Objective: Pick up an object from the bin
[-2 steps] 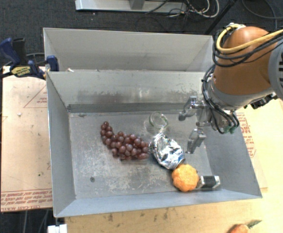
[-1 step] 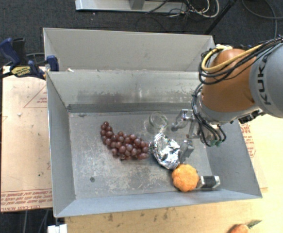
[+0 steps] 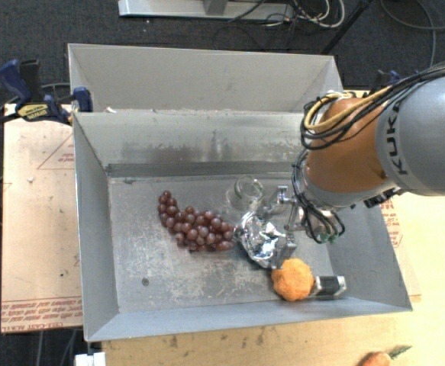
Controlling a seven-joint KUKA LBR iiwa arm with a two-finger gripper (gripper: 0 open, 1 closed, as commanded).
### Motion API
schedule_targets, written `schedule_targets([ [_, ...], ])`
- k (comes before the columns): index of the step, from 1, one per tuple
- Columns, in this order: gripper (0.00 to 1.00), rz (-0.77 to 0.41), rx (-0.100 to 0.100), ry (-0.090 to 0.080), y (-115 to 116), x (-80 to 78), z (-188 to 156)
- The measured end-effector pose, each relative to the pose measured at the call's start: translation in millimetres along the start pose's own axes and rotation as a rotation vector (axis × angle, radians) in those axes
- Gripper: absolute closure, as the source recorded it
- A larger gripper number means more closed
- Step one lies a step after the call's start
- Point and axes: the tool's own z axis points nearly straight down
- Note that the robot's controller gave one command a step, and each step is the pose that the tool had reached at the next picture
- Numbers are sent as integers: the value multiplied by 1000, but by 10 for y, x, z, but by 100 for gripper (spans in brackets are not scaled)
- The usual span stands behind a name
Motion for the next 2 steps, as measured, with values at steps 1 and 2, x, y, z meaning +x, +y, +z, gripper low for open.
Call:
schedule_targets([
  [1,0,149,-1,-3,38,7,55],
  [2,0,146,-1,-6,-42,-39,450],
])
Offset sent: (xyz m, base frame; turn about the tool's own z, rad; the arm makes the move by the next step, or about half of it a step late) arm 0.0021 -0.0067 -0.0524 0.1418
